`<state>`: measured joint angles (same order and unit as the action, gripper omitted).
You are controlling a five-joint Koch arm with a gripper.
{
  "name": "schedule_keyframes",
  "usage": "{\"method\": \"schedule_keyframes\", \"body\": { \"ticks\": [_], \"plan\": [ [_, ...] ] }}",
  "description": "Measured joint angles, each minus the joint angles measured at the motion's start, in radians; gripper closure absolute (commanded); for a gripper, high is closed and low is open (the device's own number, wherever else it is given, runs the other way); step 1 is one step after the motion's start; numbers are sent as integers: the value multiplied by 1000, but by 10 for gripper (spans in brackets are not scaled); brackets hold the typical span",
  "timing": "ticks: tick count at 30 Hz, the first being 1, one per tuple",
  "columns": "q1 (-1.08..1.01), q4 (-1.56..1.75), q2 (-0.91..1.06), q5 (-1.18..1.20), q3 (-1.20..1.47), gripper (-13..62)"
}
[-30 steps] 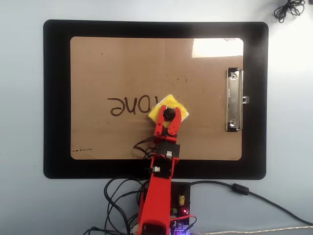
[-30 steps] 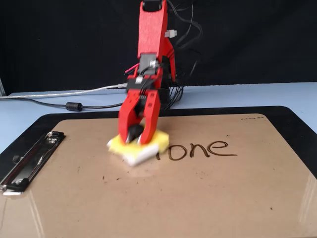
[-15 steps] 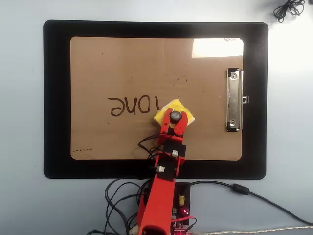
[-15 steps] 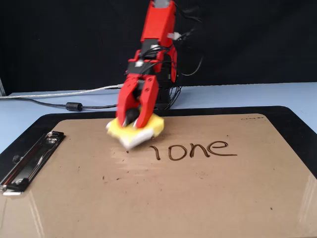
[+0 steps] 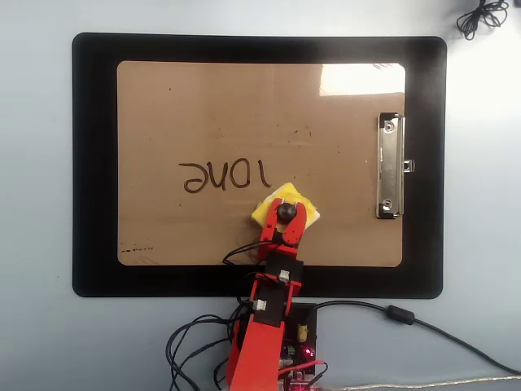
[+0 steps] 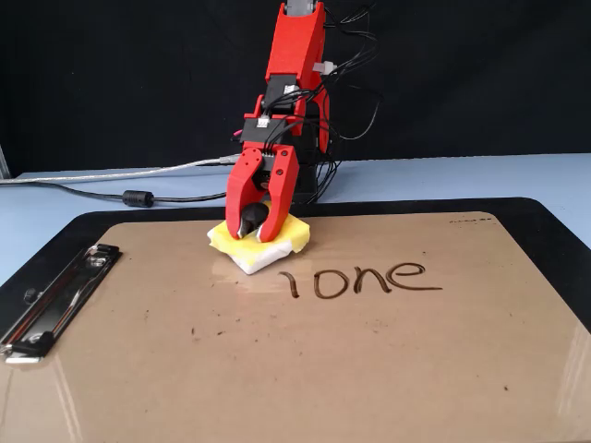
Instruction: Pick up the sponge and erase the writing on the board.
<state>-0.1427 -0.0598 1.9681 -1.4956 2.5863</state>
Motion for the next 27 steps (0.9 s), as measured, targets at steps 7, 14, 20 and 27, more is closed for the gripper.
{"method": "schedule_keyframes", "body": {
  "ticks": [7,14,20,27],
  "plan": [
    [190,18,-446,-153,-425,574],
    [195,23,-147,-161,-87,575],
    [190,-11,115,-150,106,575],
    [195,14,-495,-155,-494,575]
  ]
}}
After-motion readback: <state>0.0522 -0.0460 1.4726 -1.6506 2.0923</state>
